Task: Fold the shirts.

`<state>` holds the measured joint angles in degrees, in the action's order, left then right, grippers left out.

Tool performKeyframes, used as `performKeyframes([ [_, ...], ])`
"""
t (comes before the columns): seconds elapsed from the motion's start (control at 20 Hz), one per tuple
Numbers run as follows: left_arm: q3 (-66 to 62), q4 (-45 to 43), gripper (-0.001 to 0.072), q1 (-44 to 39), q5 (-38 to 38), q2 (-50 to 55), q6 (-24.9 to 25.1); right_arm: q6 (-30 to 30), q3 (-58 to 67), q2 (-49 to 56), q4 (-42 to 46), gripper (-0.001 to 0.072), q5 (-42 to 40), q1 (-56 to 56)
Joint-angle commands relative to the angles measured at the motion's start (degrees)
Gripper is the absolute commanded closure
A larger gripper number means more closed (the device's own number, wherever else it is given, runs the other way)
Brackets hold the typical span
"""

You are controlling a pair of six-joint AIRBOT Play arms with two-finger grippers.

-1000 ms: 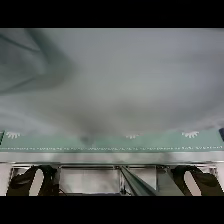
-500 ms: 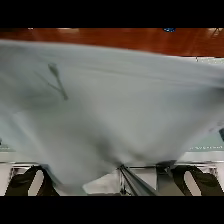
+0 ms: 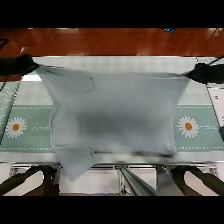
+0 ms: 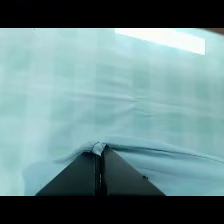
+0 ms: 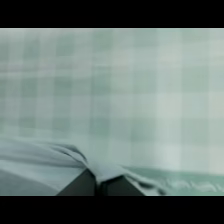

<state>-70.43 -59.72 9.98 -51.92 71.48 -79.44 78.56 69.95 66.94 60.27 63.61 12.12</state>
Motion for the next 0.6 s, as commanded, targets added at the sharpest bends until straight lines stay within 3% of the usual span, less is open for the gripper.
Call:
performKeyframes([
  [0.0,-7.61,1.75,0.0690,-3.21,2.56,18.21,-1.33,-3.06,4.68,17.57,-8.20,0.0683,-6.21,-0.20],
  [0.2,-16.61,1.77,0.0690,-4.04,-7.69,29.66,-7.45,-2.12,9.86,28.44,-12.72,0.0683,-4.55,-0.20],
  [0.35,-17.20,1.70,0.0690,-3.10,-12.26,29.14,-4.02,-2.38,10.14,29.14,-12.26,0.0683,-1.81,0.57],
  [0.55,-17.20,1.70,0.0690,1.09,-18.01,23.28,0.50,-2.82,12.59,26.27,-11.63,0.0682,9.97,5.40],
])
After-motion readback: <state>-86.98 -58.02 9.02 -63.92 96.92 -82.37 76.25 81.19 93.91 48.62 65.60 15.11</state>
